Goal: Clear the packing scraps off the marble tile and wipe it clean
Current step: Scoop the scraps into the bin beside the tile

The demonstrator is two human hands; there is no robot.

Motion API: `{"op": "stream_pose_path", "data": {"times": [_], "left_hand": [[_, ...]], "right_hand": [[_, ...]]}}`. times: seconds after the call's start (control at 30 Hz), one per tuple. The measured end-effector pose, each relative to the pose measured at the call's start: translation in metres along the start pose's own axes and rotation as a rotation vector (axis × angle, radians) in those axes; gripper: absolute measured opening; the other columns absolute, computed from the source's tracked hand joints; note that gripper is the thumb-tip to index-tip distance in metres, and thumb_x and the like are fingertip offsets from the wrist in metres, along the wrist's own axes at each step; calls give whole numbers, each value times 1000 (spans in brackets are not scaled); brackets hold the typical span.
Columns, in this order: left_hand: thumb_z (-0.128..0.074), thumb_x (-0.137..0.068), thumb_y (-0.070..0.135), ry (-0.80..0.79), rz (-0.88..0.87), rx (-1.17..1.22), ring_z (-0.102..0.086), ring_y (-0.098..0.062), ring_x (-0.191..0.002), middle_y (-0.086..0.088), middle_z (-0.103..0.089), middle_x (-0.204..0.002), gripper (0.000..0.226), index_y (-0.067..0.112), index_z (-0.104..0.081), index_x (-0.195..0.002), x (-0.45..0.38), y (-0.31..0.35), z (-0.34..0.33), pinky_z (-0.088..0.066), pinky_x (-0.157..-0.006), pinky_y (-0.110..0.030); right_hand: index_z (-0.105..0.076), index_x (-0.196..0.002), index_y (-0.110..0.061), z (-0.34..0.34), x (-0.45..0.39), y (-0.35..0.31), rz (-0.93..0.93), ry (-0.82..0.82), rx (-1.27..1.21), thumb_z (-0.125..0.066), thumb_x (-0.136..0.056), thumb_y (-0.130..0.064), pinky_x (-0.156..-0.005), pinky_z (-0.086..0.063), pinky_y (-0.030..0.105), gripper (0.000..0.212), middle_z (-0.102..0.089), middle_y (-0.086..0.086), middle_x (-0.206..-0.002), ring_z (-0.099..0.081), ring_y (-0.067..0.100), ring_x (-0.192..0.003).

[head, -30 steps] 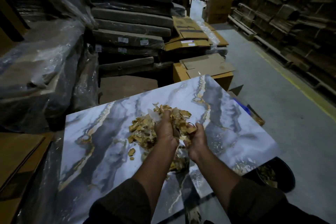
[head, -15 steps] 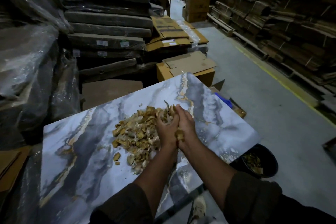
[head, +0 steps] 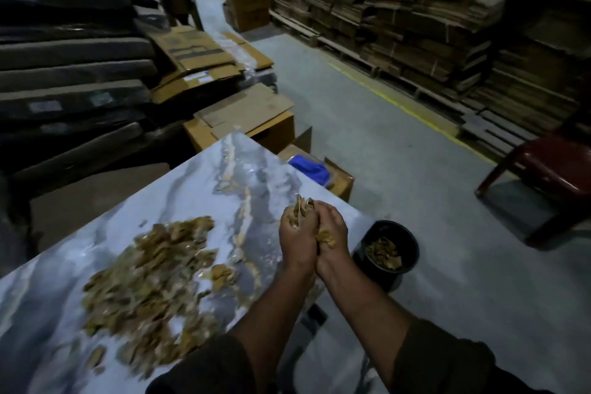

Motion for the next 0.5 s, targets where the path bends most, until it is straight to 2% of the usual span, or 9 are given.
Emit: {"op": "stream_pose_path", "data": {"times": [0.13, 0.2, 0.27, 0.3, 0.37, 0.4, 0.5], "left_hand": [[-64, -82, 26, -119, 31, -46, -70, -18, -79, -5, -73, -85, 22, 8, -67, -94, -7, -27, -95, -58, -78, -40], [-65, -85, 19, -143, 63, -82, -72, -20, -81, -8, -74, -87, 16, 8, -69, -95, -15, -48, -145, -59, -77, -39], [-65, -88, 12, -153, 107, -130, -73, -25, -83, -13, -74, -88, 8, 7, -70, -93, -26, -73, -194, -59, -77, -42], [-66, -88, 11, -165, 132, -153, -73, -26, -83, -15, -74, -87, 7, 7, -70, -91, -33, -88, -218, -59, -77, -43], [-67, -89, 13, -200, 216, -190, -73, -30, -87, -15, -74, -89, 9, 7, -70, -94, -48, -127, -263, -59, -80, -45], [-68, -89, 16, -205, 268, -208, -72, -30, -91, -13, -74, -94, 12, 8, -70, -98, -56, -150, -284, -59, -82, -45], [-71, -89, 22, -159, 408, -253, -71, -28, -101, -9, -72, -109, 30, 11, -66, -117, -81, -228, -332, -59, -90, -44]], "right_hand": [[-57, -108, -10, 80, -55, -25, -3, 195, -147, -48, -104, -13, -82, -50, 31, 10, -60, 14, -101, -61, 26, -95], [-57, -113, -6, 124, -90, -35, -50, 230, -165, -47, -105, -10, -74, -52, 22, 14, -60, 14, -101, -62, 23, -94], [-61, -116, -3, 170, -123, -42, -69, 282, -134, -51, -103, -11, -62, -53, 17, 18, -67, 11, -100, -70, 14, -83], [-64, -117, -4, 192, -140, -43, -83, 308, -140, -54, -102, -14, -65, -56, 20, 20, -70, 11, -101, -72, 14, -82], [-67, -118, -9, 235, -178, -39, -148, 369, -162, -59, -100, -20, -85, -60, 38, 23, -73, 14, -108, -73, 25, -96], [-68, -119, -10, 255, -198, -33, -181, 398, -171, -60, -100, -22, -94, -57, 45, 24, -73, 15, -112, -71, 30, -102], [-68, -123, -13, 319, -260, 0, -299, 469, -180, -58, -100, -28, -104, -51, 49, 29, -71, 15, -120, -67, 33, -111]]}}
Point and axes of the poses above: each hand's wrist, its own x-axis away from the middle knuckle, its own z-axis out of the back of the hand, y = z × x, the point moved 4 cm from there along -x, towards the middle knuckle
